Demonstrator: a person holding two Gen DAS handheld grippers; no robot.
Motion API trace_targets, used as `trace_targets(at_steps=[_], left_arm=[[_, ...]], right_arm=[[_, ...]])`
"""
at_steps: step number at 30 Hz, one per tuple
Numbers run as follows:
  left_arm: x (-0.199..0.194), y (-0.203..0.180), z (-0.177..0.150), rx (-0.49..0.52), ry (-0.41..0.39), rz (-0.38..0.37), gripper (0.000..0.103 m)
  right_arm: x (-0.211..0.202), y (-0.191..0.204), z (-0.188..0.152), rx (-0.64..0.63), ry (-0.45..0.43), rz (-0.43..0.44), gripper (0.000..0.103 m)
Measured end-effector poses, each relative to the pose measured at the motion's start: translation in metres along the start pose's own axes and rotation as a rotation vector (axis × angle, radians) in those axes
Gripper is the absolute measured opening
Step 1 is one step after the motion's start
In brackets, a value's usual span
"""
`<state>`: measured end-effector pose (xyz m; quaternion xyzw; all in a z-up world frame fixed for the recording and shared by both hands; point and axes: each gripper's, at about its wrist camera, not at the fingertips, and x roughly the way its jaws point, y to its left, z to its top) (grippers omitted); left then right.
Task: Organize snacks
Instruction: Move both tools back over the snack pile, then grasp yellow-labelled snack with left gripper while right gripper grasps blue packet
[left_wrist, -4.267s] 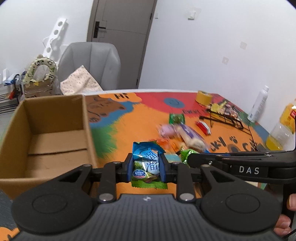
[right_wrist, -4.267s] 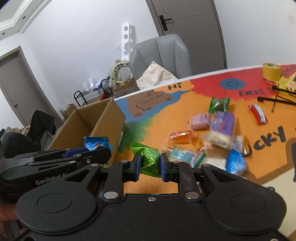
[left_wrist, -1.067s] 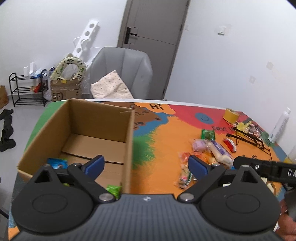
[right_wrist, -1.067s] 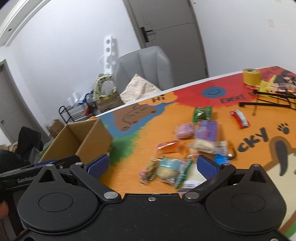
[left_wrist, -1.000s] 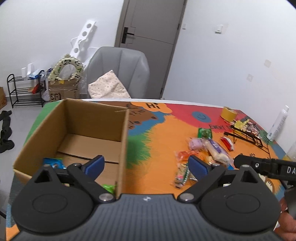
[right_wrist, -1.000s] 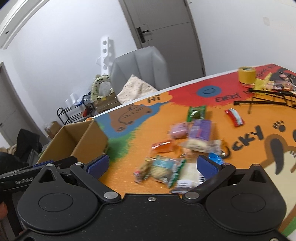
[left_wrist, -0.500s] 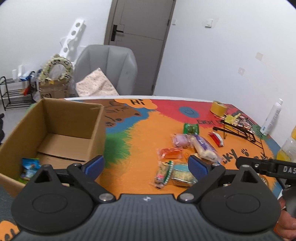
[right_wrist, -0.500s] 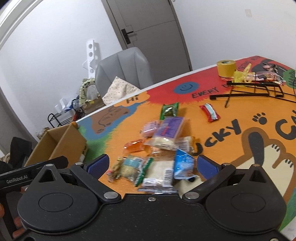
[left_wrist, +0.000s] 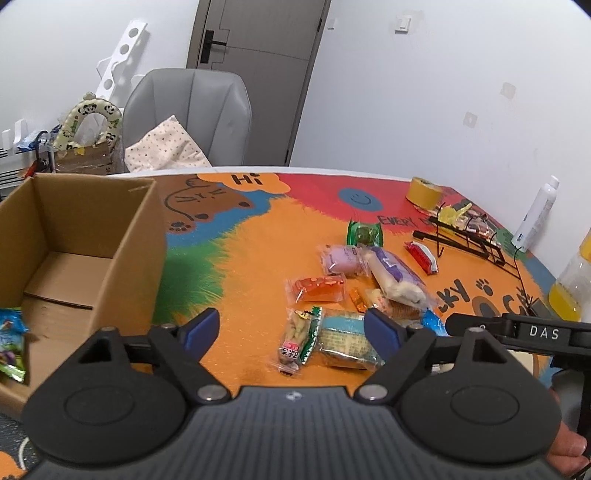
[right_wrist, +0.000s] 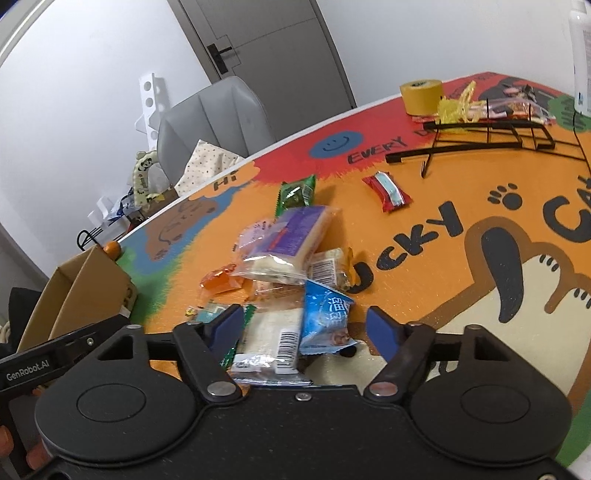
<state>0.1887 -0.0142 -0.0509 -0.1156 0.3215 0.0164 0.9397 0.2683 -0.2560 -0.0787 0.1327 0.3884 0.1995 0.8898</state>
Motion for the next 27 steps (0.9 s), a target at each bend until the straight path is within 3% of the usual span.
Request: trace_targets(at_steps=[7, 16, 22, 27], left_arm=[[0.024, -0.004, -0.004, 0.011, 0.032, 0.004, 0.072], [0.059, -0.002, -0.013, 0.012, 0.09, 0.016, 0.065], [0.065, -0.002, -0.014, 0.006, 0.077, 0.008, 0.063], [0.063, -0.002, -0.016, 0.002, 0.075, -0.003, 0.053]], right_arm=[[0.02, -0.011, 0.0, 0.022, 0.024, -0.012, 0.067], [0.037, -0.016, -0.001, 0.004, 0.034, -0.021, 0.06], [0.036, -0.014, -0.003, -0.007, 0.039, -0.019, 0.045], [0.032, -0.016, -0.007, 0.006, 0.037, -0.008, 0.033]])
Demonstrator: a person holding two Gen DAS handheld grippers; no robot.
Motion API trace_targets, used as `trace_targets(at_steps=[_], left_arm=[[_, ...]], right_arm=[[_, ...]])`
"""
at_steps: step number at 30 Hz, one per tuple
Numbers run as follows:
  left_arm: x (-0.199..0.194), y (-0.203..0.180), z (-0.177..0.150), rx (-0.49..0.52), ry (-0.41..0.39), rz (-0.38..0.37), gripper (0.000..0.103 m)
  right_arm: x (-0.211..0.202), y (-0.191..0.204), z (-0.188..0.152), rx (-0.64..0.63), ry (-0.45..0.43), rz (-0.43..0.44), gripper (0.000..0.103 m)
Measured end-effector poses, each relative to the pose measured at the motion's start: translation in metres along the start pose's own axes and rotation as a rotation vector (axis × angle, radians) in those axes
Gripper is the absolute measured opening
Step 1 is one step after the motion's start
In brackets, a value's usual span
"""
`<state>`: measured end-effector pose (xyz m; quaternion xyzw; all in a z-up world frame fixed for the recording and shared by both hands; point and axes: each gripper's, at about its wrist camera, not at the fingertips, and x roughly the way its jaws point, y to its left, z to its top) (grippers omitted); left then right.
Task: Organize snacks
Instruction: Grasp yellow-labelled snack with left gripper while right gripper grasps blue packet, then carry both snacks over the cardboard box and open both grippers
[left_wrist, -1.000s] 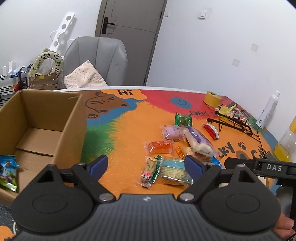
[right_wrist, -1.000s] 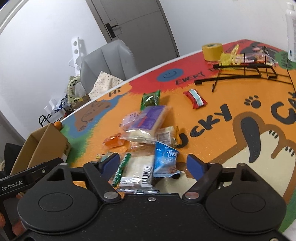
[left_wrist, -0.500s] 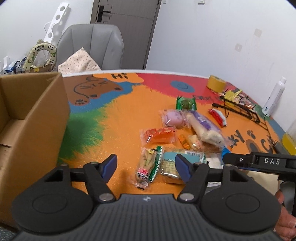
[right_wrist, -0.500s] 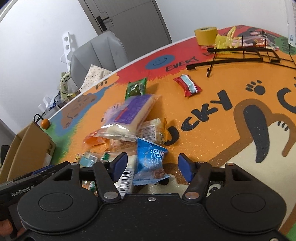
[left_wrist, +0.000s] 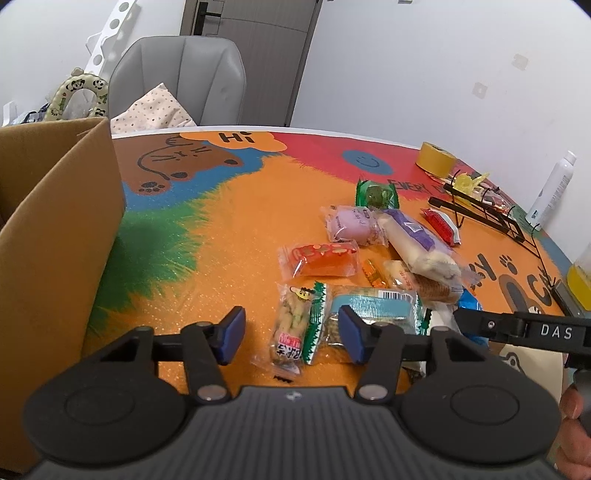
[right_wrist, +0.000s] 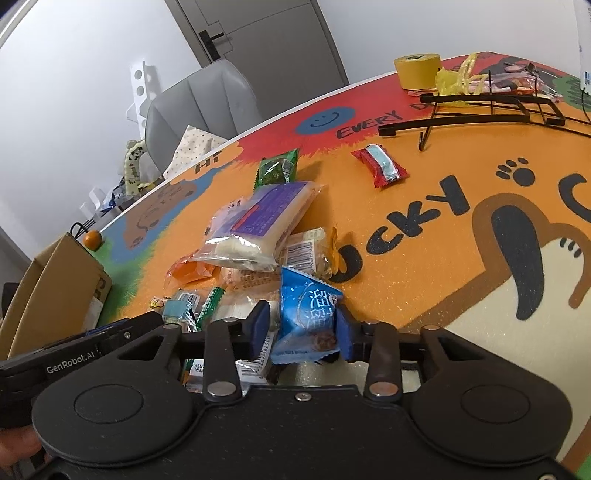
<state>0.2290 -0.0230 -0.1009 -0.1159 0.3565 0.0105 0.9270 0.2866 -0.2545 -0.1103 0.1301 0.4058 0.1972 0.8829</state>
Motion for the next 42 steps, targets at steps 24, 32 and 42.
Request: trace_targets(at_steps=[24, 32, 42], left_arm=[[-0.037, 0.0, -0.005, 0.022, -0.036, 0.008, 0.015], [-0.061, 0.001, 0.002, 0.018, -0.08, -0.009, 0.0], [-0.049, 0.004, 0.0, 0.009, 0.011, 0.01, 0.019]], right_arm=[[-0.043, 0.007, -0.003, 0.011, -0.08, 0.031, 0.028], [-0.049, 0.028, 0.001, -0.024, -0.101, 0.078, 0.028], [-0.043, 0.031, -0.003, -0.027, -0.079, 0.062, 0.028]])
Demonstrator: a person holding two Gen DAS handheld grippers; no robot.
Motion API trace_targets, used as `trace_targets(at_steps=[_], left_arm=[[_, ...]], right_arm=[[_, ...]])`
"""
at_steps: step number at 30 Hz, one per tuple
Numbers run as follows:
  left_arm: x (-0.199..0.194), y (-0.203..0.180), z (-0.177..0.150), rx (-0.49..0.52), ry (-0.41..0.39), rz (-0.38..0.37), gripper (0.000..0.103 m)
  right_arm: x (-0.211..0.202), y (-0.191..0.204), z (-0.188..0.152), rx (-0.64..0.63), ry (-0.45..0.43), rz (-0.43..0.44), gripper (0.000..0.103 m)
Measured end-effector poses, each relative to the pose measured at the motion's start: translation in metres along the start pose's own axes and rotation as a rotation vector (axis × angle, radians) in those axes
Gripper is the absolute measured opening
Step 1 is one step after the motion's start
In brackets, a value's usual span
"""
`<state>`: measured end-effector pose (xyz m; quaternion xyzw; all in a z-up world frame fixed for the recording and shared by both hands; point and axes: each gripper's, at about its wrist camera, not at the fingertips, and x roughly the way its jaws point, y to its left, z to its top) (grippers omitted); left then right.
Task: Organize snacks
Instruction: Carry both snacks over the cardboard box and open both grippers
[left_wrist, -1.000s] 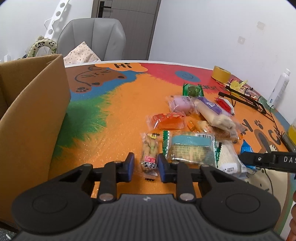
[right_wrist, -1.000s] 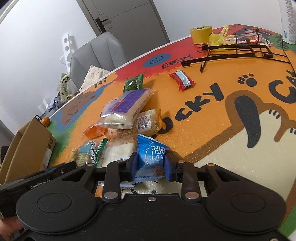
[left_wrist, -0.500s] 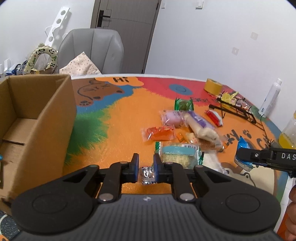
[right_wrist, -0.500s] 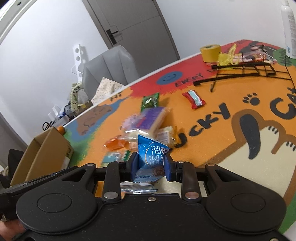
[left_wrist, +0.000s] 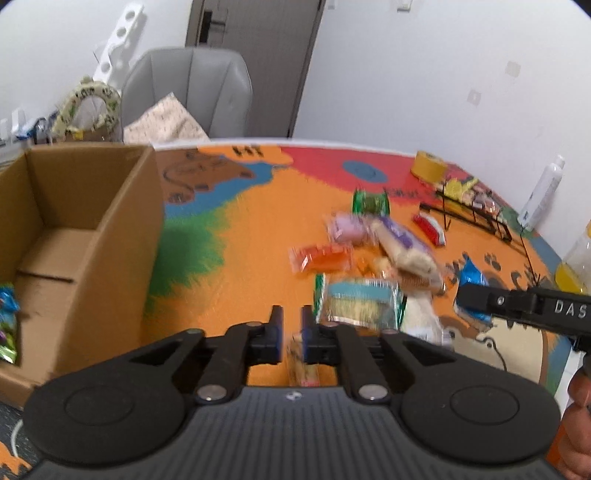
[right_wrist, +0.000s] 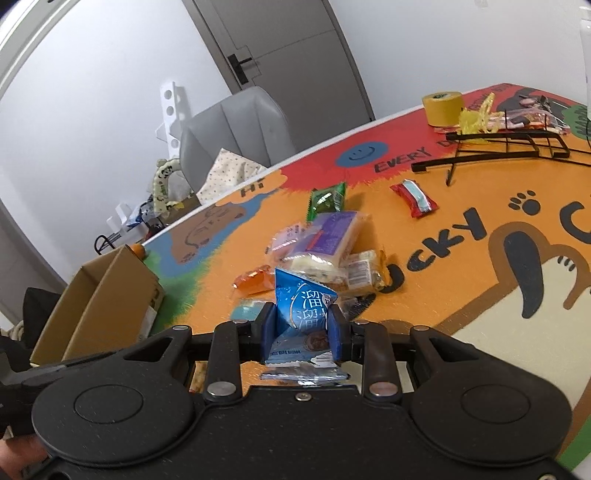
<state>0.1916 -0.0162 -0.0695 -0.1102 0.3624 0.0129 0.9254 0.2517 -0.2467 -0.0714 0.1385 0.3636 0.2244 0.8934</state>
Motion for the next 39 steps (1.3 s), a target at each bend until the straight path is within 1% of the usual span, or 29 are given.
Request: trace_targets(at_steps=[1, 2, 3, 4, 6, 9, 10, 12, 14, 15, 16, 17, 22, 24, 30, 33, 37, 39], left_arm=[[0.002, -0.001, -0.002, 0.002, 0.007, 0.003, 0.029], [0.003, -0.002, -0.004, 0.004, 0.007, 0.003, 0.035], [0.004, -0.002, -0.006, 0.008, 0.005, 0.002, 0.044], [0.005, -0.004, -0.009, 0.017, 0.006, 0.002, 0.049], [0.01, -0.006, -0.013, 0.034, 0.03, 0.015, 0.05], [0.019, -0.007, -0.02, 0.04, 0.069, 0.014, 0.05], [0.021, -0.007, -0.022, 0.046, 0.078, 0.018, 0.049], [0.022, -0.009, -0.027, 0.074, 0.065, 0.029, 0.049], [0.022, -0.011, -0.028, 0.095, 0.06, 0.041, 0.039], [0.021, -0.009, -0.028, 0.089, 0.057, 0.032, 0.019], [0.021, -0.007, -0.027, 0.076, 0.061, 0.023, 0.017], [0.02, -0.004, -0.026, 0.061, 0.056, 0.016, 0.017], [0.005, 0.004, -0.018, 0.037, -0.013, 0.031, 0.017], [-0.001, 0.006, -0.013, 0.04, -0.032, 0.035, 0.017], [-0.021, 0.01, 0.002, 0.043, -0.08, 0.032, 0.017], [-0.029, 0.014, 0.008, 0.041, -0.102, 0.033, 0.017], [-0.04, 0.021, 0.014, 0.035, -0.126, 0.041, 0.017], [-0.045, 0.025, 0.018, 0.029, -0.138, 0.046, 0.017]], right_arm=[[0.001, -0.001, 0.0, 0.002, 0.002, -0.005, 0.028], [0.001, -0.001, -0.002, 0.002, 0.005, -0.008, 0.028], [0.002, -0.001, -0.003, 0.001, 0.008, -0.012, 0.028], [0.003, -0.001, -0.004, 0.001, 0.012, -0.016, 0.028], [0.004, -0.001, -0.006, 0.001, 0.021, -0.018, 0.028], [0.006, 0.001, -0.011, -0.003, 0.032, -0.023, 0.028], [0.006, 0.002, -0.013, -0.005, 0.035, -0.026, 0.028], [0.006, 0.003, -0.014, -0.008, 0.038, -0.028, 0.028], [0.007, 0.005, -0.014, -0.007, 0.04, -0.028, 0.028], [0.007, 0.005, -0.014, -0.008, 0.039, -0.026, 0.028], [0.006, 0.007, -0.013, -0.012, 0.037, -0.023, 0.028], [0.006, 0.009, -0.012, -0.016, 0.035, -0.02, 0.028], [0.005, 0.019, -0.007, -0.035, 0.028, -0.007, 0.028], [0.005, 0.023, -0.006, -0.042, 0.024, 0.002, 0.028], [0.005, 0.04, 0.0, -0.065, 0.013, 0.024, 0.028], [0.007, 0.048, 0.004, -0.066, 0.015, 0.013, 0.028], [0.009, 0.057, 0.008, -0.071, 0.023, 0.046, 0.028], [0.009, 0.064, 0.009, -0.086, 0.017, 0.048, 0.028]])
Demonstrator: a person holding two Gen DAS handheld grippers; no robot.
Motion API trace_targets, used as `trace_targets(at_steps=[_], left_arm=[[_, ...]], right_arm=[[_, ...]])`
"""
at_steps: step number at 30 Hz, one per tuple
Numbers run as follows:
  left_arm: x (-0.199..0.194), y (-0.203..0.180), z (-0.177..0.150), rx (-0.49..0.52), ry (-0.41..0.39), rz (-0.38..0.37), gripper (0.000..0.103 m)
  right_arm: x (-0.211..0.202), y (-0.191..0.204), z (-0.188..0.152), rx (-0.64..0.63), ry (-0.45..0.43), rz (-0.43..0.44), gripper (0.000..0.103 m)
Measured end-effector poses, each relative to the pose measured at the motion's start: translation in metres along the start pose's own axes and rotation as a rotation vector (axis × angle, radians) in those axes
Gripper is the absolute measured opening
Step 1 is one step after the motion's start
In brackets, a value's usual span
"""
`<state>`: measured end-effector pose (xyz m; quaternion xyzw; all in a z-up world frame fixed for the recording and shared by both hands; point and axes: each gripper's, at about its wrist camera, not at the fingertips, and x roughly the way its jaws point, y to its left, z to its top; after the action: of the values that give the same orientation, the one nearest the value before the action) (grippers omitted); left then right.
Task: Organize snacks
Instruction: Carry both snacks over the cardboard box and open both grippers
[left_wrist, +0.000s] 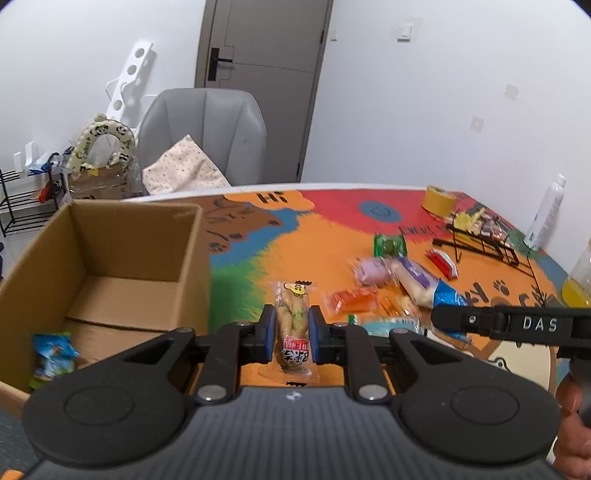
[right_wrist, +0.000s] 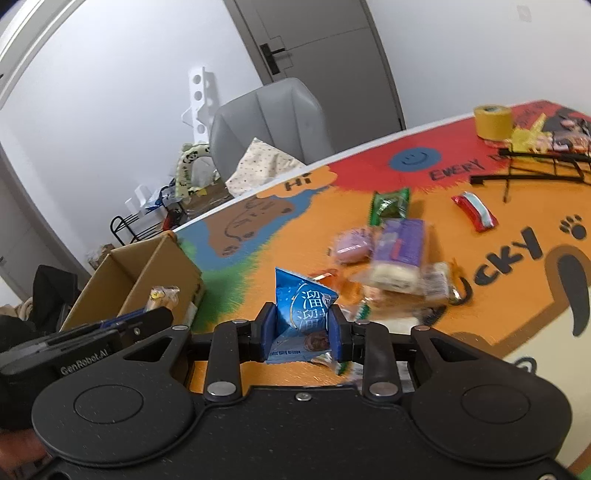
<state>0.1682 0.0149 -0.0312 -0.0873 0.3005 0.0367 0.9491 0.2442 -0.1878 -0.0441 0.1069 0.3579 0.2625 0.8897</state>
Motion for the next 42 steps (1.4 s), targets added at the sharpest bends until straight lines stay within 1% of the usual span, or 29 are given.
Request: trace_targets(at_steps=[7, 19, 28, 36, 40, 42], left_arm=[[-0.014, 0.021, 0.013, -0.029, -0.042, 0.033, 0.017], [-0.027, 0.064, 0.027, -0.07, -0.087, 0.106, 0.017], [-0.028, 0.099, 0.033, -0.117, -0.092, 0.144, 0.017], [-0.022, 0.122, 0.033, -0.145, -0.076, 0.153, 0.017], [-0.016, 0.132, 0.032, -0.166, -0.054, 0.164, 0.017], [-0.016, 0.135, 0.032, -0.173, -0.055, 0.178, 0.019]], right_arm=[[0.003, 0.022, 0.01, -0.031, -0.015, 0.025, 0.029], [0.013, 0.065, 0.02, -0.103, -0.019, 0.114, 0.029], [0.028, 0.095, 0.024, -0.148, -0.008, 0.153, 0.029], [0.049, 0.123, 0.029, -0.171, 0.009, 0.178, 0.029], [0.057, 0.137, 0.03, -0.181, 0.016, 0.196, 0.029], [0.061, 0.144, 0.031, -0.185, 0.022, 0.203, 0.029]])
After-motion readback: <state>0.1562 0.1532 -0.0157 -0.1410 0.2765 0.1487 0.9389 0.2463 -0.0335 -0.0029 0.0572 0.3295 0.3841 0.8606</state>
